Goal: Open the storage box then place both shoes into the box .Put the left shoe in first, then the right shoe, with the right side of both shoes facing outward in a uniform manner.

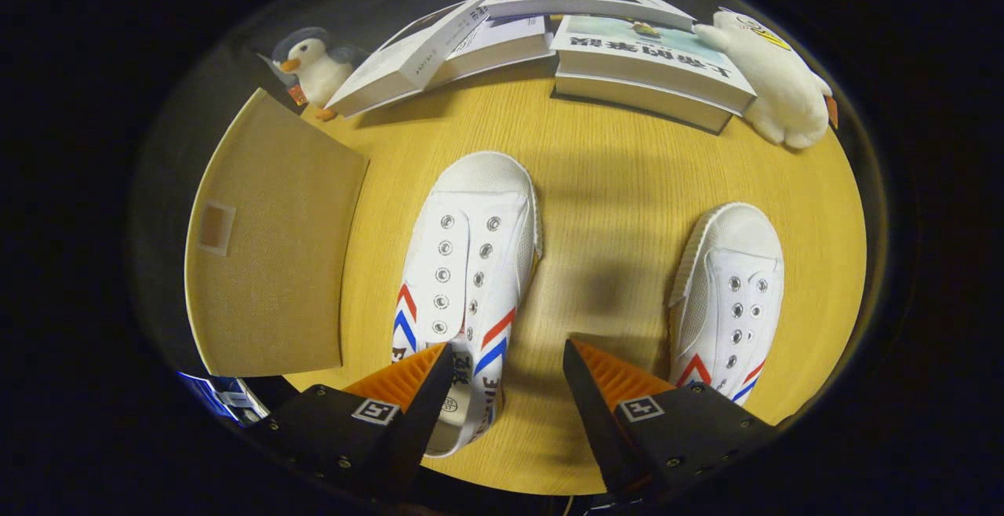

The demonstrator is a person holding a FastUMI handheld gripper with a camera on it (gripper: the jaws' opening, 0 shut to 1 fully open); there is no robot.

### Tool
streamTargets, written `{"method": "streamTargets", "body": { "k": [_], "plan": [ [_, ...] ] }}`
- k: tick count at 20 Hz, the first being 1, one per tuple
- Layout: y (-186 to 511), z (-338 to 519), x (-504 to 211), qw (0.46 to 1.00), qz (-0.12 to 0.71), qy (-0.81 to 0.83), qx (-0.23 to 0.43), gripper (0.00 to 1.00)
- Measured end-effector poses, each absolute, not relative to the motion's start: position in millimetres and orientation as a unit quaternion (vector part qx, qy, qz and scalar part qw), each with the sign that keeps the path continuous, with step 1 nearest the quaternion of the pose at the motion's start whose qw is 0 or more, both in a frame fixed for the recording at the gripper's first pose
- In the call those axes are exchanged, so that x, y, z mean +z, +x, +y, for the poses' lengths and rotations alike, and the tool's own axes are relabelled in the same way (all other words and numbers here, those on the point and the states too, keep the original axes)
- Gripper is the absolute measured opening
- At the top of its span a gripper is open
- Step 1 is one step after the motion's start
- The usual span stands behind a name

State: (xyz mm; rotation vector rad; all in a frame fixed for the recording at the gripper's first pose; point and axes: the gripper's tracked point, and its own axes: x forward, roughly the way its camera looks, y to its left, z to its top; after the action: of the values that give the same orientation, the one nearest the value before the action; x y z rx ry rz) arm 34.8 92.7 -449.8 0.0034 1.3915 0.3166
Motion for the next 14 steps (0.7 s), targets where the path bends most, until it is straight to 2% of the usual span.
{"method": "streamTargets", "body": {
  "k": [1, 3, 4, 5, 6, 7, 8, 14],
  "plan": [
    [38, 95, -451, 0.759, 0.634, -0.005, 0.15, 0.86],
    [37, 108, -451, 0.755, 0.633, 0.005, 0.171, 0.5],
    [37, 107, -451, 0.757, 0.631, -0.011, 0.171, 0.25],
    [37, 105, -450, 0.757, 0.63, -0.028, 0.174, 0.18],
    [38, 104, -449, 0.759, 0.626, -0.029, 0.174, 0.06],
    [34, 106, -454, 0.759, 0.628, -0.017, 0.171, 0.06],
    [35, 105, -447, 0.754, 0.635, -0.004, 0.169, 0.0],
    [21, 103, -422, 0.727, 0.662, 0.056, 0.17, 0.0]
  ]
}}
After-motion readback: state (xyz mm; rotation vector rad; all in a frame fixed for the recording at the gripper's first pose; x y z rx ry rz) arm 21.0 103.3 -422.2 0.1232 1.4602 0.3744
